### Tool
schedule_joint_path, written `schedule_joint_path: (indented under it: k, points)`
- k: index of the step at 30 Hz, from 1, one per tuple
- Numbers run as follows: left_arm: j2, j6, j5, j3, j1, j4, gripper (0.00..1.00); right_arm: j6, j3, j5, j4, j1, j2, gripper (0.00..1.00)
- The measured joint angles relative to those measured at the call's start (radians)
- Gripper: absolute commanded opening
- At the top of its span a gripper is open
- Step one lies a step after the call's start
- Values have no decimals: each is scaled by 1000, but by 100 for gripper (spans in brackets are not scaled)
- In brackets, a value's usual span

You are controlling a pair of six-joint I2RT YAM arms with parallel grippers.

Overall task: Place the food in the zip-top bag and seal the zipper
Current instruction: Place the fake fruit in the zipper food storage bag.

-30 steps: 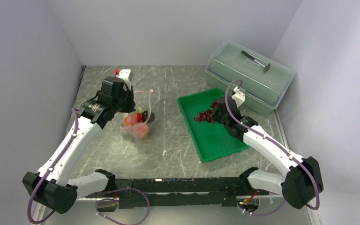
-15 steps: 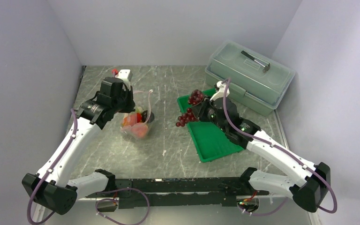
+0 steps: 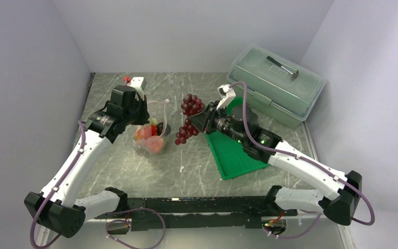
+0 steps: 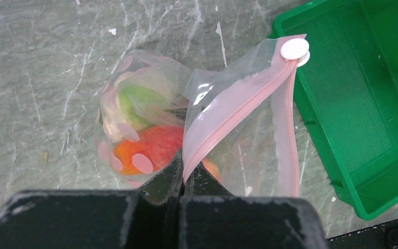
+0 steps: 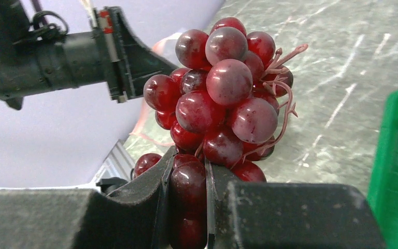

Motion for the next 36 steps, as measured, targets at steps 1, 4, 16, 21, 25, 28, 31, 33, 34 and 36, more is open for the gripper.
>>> schedule_joint_path:
  k: [1, 4, 16, 21, 25, 28, 31, 33, 34, 36]
  points:
    - [0, 0, 2, 0, 1, 0, 0, 1, 10, -9, 19, 7, 16, 0]
    - [0, 0, 7, 0, 4, 0, 0, 4, 29, -29, 49, 34, 53, 0]
    - [0, 0, 27, 0, 8, 0, 0, -35, 146, 41, 119, 136, 228, 0]
    - [-1, 0, 34, -1, 10, 0, 0, -66, 202, 104, 143, 151, 293, 0]
    - [-2, 0, 42, -2, 12, 0, 0, -85, 217, 145, 164, 153, 328, 0]
    - [-2, 0, 43, -2, 14, 0, 0, -105, 220, 181, 179, 157, 355, 0]
    - [-2, 0, 49, -2, 20, 1, 0, -130, 221, 218, 199, 164, 380, 0]
    - [-2, 0, 55, -2, 24, 1, 0, -145, 225, 239, 210, 169, 399, 0]
    - [-2, 0, 61, -2, 27, 1, 0, -155, 228, 253, 221, 174, 412, 0]
    - [-2, 0, 71, -2, 33, 2, 0, -172, 229, 272, 235, 184, 433, 0]
